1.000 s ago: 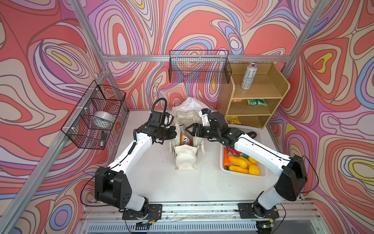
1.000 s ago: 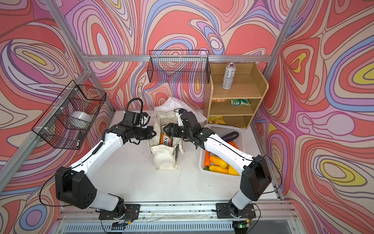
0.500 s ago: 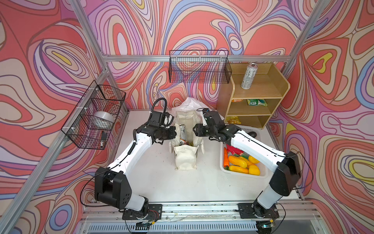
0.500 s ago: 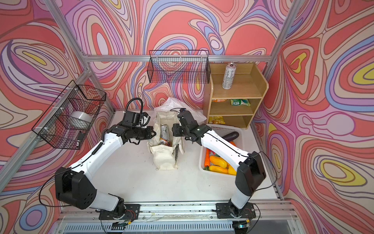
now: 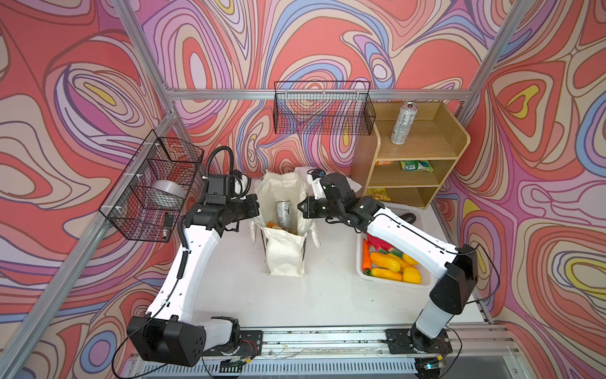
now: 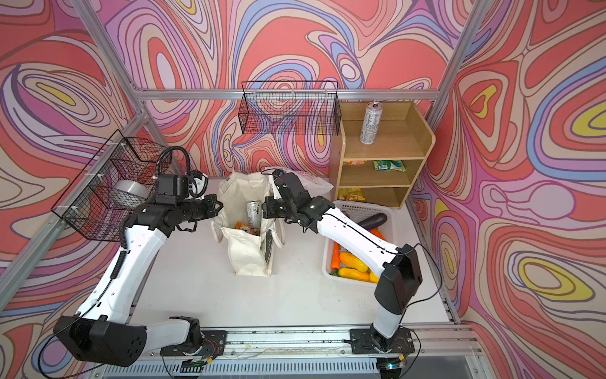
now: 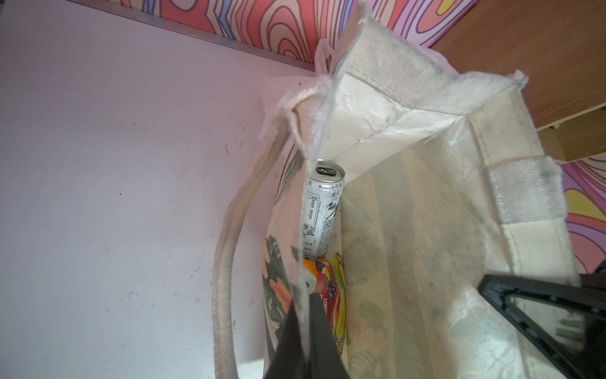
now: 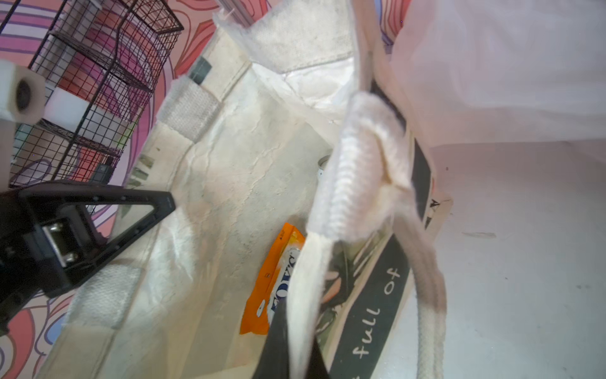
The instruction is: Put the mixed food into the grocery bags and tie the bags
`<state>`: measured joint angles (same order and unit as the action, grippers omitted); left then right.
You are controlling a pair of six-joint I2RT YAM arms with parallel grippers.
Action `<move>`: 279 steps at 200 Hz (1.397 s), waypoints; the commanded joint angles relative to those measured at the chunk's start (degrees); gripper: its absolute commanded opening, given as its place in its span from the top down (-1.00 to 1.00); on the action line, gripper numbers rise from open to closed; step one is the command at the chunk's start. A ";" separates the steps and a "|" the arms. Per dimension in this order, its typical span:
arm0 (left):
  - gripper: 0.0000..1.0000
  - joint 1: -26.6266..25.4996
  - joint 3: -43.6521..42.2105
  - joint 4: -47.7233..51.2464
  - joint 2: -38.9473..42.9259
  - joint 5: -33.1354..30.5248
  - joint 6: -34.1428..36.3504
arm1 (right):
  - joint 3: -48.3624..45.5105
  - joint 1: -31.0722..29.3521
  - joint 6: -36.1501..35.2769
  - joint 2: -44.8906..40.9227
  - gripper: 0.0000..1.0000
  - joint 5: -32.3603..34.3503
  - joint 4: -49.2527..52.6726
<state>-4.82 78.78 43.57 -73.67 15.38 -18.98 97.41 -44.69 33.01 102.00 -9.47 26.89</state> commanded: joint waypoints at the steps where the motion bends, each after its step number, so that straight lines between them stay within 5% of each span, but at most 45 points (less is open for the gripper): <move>1: 1.00 3.63 -0.60 -0.80 -0.62 -2.59 3.63 | 5.13 -2.41 1.51 5.60 1.00 -1.29 -6.66; 52: 1.00 13.04 2.03 -1.64 -3.59 -3.43 5.88 | 19.76 -8.93 2.39 19.20 1.00 0.50 -6.23; 147: 1.00 18.46 7.07 -2.01 -12.13 -4.07 8.20 | 28.91 -10.54 6.36 28.98 1.00 -1.31 -8.35; 183: 0.99 19.54 6.52 -2.04 -11.22 -3.58 7.55 | 29.88 -10.61 5.68 28.41 -0.07 -2.15 -7.77; 201: 0.18 19.94 6.62 -2.22 -10.04 -2.06 6.95 | 30.91 -10.63 4.47 27.84 -0.33 -1.93 -6.22; 219: -0.38 19.96 7.31 -2.01 -8.68 -1.28 6.18 | 30.87 -10.60 2.94 26.24 -0.47 -0.86 -4.99; 254: -0.98 19.94 9.82 -1.82 -5.69 0.55 3.47 | 29.34 -10.30 -0.30 21.87 -0.56 3.20 -2.49; 279: -1.00 19.94 10.40 -2.67 -3.42 5.75 0.64 | 25.04 -8.40 -0.78 16.75 -0.57 4.68 -2.67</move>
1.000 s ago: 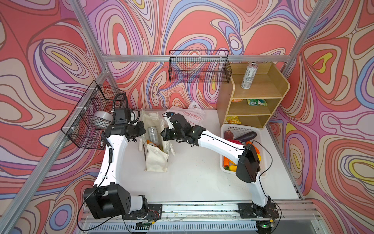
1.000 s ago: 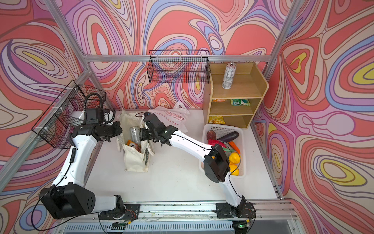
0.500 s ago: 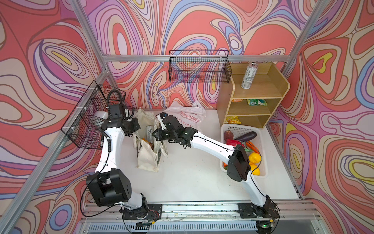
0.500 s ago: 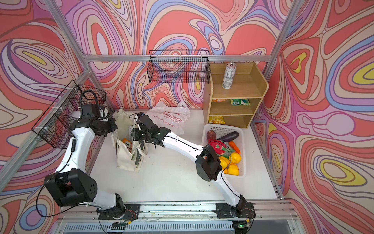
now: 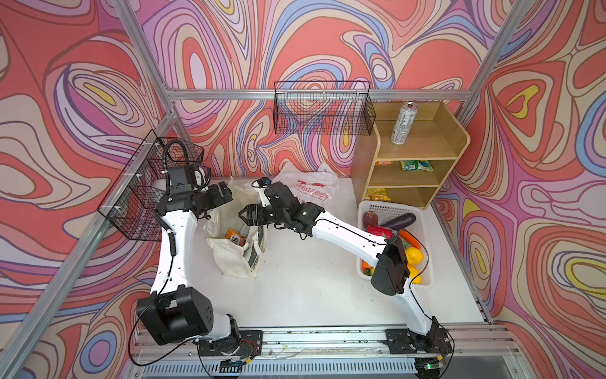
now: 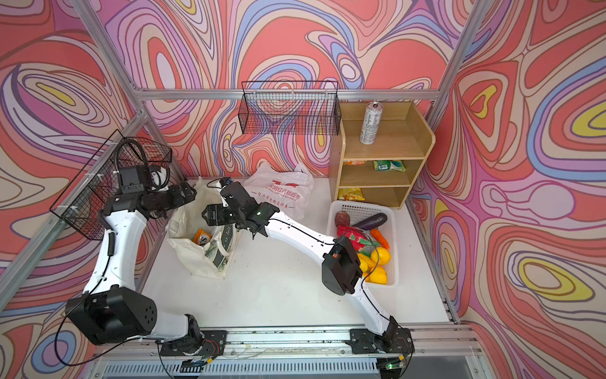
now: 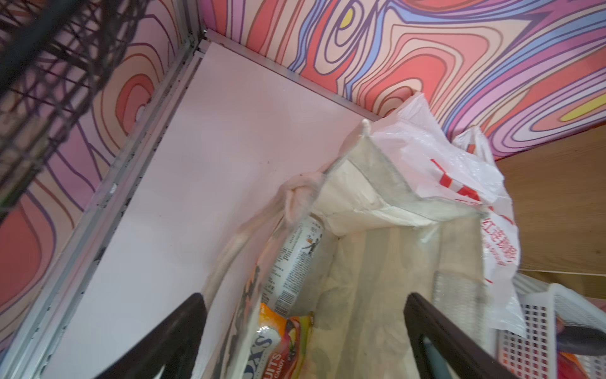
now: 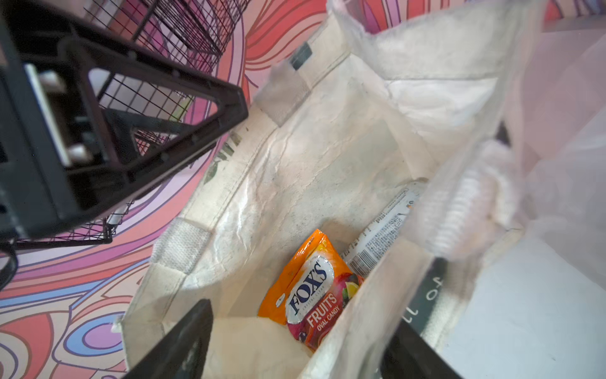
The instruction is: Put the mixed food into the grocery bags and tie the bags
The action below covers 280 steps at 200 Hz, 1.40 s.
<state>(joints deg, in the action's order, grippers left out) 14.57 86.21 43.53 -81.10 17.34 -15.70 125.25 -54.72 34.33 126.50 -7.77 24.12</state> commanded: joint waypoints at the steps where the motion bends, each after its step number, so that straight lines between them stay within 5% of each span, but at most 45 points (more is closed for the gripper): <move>1: -1.00 0.55 2.94 -2.69 4.10 3.99 -2.74 | -3.12 1.72 -2.08 -8.02 -0.57 3.00 0.03; 67: -1.00 -2.71 -1.48 -3.81 10.88 16.77 -6.38 | -24.75 10.33 -0.45 -24.42 -0.59 4.91 -5.08; 95: -1.00 -16.13 -4.04 -5.85 15.69 16.12 -10.04 | -37.55 15.64 -0.40 -32.85 -0.60 7.12 -4.92; 125: -1.00 -35.68 -11.70 -12.11 17.35 5.62 -15.49 | -47.48 22.13 -0.54 -37.31 -0.68 7.23 -4.52; 145: -1.00 -41.61 -18.87 -18.74 15.26 1.78 -19.48 | -48.50 24.69 -2.01 -35.16 -0.68 7.14 -4.37; 188: -1.00 -41.91 -27.00 -26.41 5.56 -1.00 -20.23 | -39.18 26.67 -4.76 -22.56 -0.69 7.36 -2.51; 237: -1.00 -38.44 -26.55 -22.07 -0.70 -11.37 -14.27 | -28.69 29.33 -2.59 -9.57 -0.68 7.99 -2.89; 280: -1.00 -30.91 -27.59 -23.24 0.59 -6.60 -12.86 | -23.16 31.76 -0.08 -3.21 -0.67 6.17 -4.30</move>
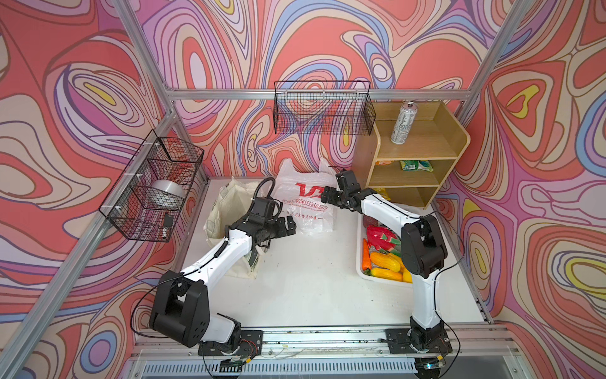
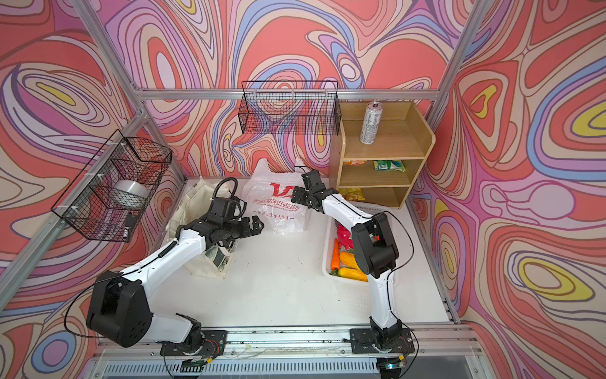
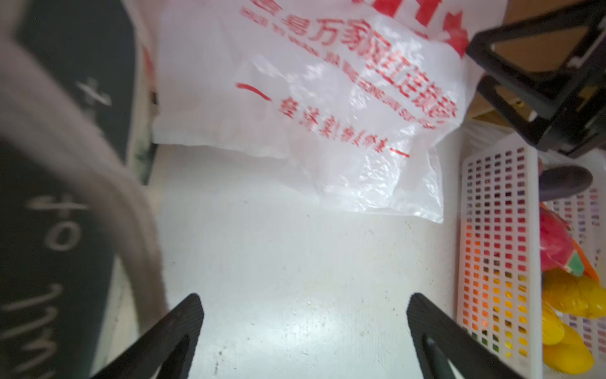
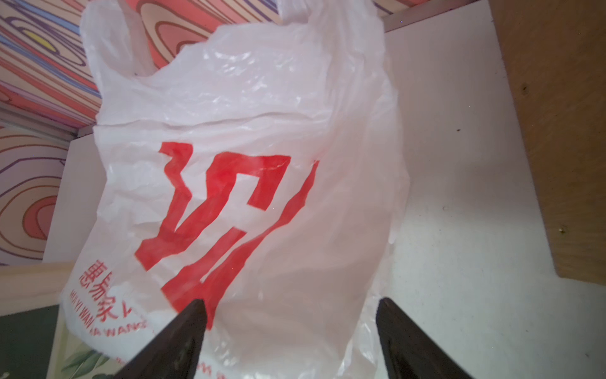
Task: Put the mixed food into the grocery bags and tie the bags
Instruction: 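Grasp the white plastic bag with the right gripper while left gripper reaches it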
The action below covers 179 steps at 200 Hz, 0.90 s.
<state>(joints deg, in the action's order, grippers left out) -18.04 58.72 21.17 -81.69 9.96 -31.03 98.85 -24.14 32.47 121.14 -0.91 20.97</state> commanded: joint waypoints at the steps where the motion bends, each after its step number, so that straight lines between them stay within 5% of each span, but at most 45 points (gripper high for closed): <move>1: -1.00 1.70 -0.05 -0.87 1.22 0.91 2.55 | 3.35 1.24 1.84 2.24 -0.66 -0.77 -1.17; 19: -1.00 1.71 1.12 -0.60 1.18 4.43 2.41 | 5.22 1.77 1.98 4.14 -0.59 -2.19 -1.47; 38: -1.00 1.70 1.05 -1.82 1.83 7.38 0.88 | 6.16 2.08 1.84 5.41 -0.31 -4.52 -2.48; 60: -1.00 1.71 1.46 -2.47 3.18 9.51 -0.67 | 5.66 2.17 1.03 4.85 0.52 -6.16 -3.26; 81: -1.00 1.65 2.93 -2.75 4.66 11.47 -2.11 | 2.88 2.16 0.33 1.84 0.99 -6.64 -4.37; 145: -1.00 0.73 11.73 -2.45 5.15 14.65 -4.72 | -16.12 1.99 -7.12 -18.22 1.00 -9.62 -11.36; 179: -1.00 0.76 22.98 4.57 0.57 12.60 -0.24 | -27.13 2.00 -15.80 -28.70 1.00 -14.80 -19.42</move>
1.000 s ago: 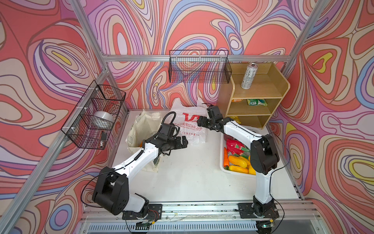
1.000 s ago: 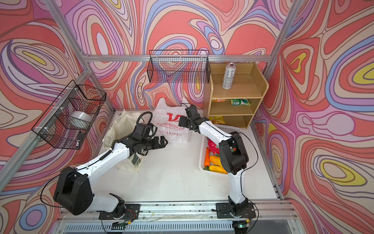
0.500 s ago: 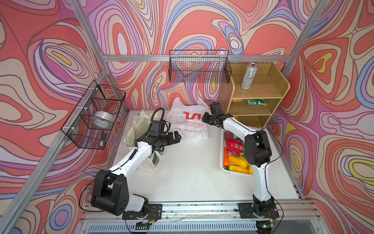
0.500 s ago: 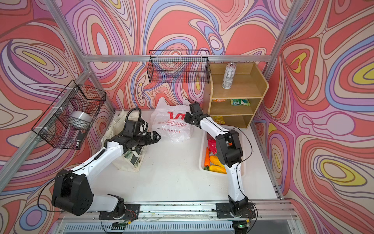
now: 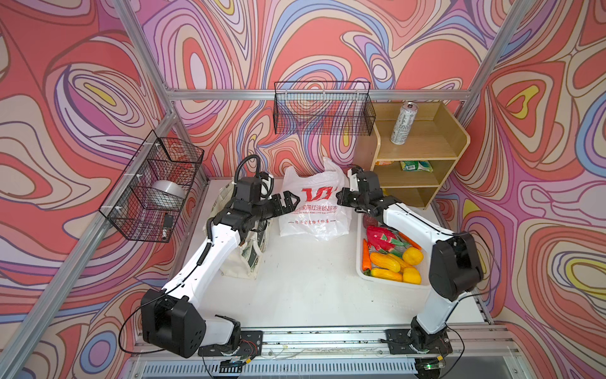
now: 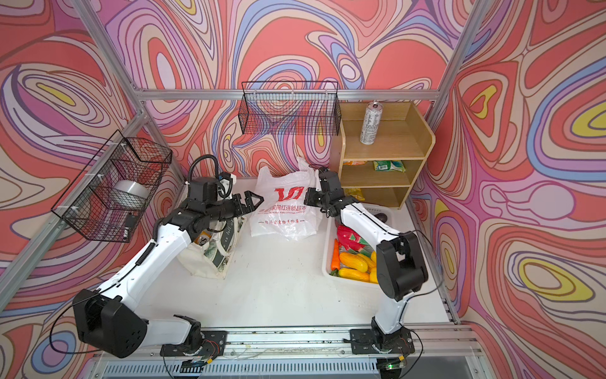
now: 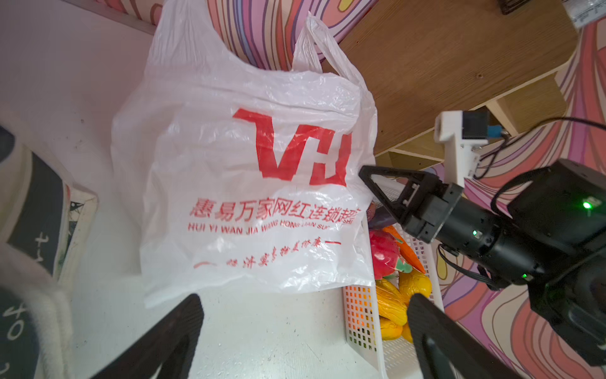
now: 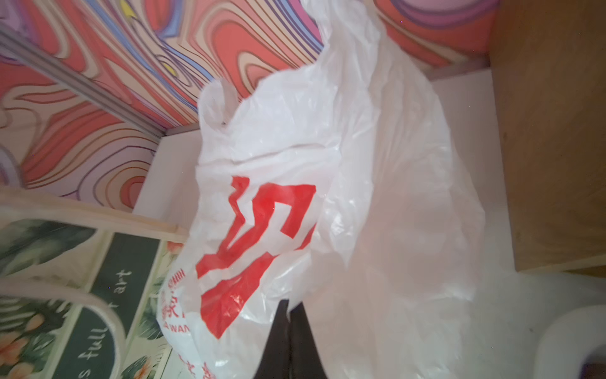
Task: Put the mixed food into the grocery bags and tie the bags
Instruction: 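Grasp the white plastic bag with the right gripper while left gripper reaches it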
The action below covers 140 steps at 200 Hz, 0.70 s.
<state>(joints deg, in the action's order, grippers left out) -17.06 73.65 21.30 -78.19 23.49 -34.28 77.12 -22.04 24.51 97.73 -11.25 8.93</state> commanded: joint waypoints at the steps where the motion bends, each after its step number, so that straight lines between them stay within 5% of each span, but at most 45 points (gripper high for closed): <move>1: -1.00 -0.24 8.47 4.75 -3.10 -1.00 3.23 | -5.58 -0.10 -8.09 -5.55 1.00 -4.74 -7.54; 71: -1.00 -0.17 27.19 18.16 -13.97 -0.61 23.34 | -5.90 -0.11 -17.75 -11.34 1.00 -17.29 -4.32; 140: -1.00 -0.12 23.01 12.04 -15.96 3.54 30.78 | -3.38 -0.10 -20.65 -11.77 1.00 -17.70 0.02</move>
<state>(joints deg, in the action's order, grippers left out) -17.21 98.48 35.38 -93.86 24.45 -7.33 72.20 -22.11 5.54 87.42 -27.92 7.29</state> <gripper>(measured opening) 0.999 0.040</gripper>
